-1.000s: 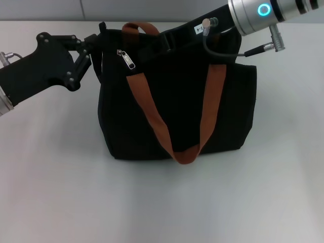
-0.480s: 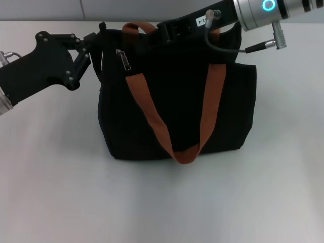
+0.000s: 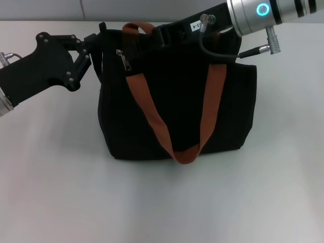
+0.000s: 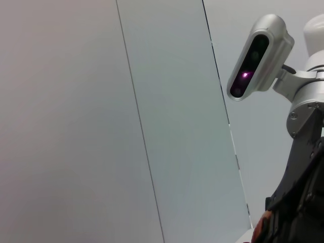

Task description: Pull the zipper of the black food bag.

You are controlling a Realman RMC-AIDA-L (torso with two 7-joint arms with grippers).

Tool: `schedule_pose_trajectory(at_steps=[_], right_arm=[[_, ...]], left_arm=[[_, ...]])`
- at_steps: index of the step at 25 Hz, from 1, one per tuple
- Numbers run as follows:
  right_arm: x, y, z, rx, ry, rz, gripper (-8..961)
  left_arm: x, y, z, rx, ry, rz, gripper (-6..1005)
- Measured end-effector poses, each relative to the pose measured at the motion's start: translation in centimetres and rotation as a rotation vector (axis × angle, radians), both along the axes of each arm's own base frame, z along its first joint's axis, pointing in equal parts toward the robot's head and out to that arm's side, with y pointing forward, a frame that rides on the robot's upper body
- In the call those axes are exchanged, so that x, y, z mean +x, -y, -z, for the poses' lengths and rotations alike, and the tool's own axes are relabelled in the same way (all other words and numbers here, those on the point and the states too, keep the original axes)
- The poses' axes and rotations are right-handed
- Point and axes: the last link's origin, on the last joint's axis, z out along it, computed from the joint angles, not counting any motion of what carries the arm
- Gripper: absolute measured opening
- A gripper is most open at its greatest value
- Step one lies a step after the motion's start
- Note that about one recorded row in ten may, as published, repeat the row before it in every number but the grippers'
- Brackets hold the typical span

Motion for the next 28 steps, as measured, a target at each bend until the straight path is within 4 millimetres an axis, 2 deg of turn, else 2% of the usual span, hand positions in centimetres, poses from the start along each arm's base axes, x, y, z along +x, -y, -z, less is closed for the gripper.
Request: schedule_pose_trajectory(at_steps=[11,28], right_arm=[[-0.3,0.2,1.2,-0.036,-0.031,0.015,274],[0.0,0.2,1.1,-0.038,-0.03,0.023,269]], left_arm=[[0.3,-0.1,0.2,-0.007,0.01,0.003,38],[0.3,-0.1,0.2,-0.007,0.009,0.002,40]])
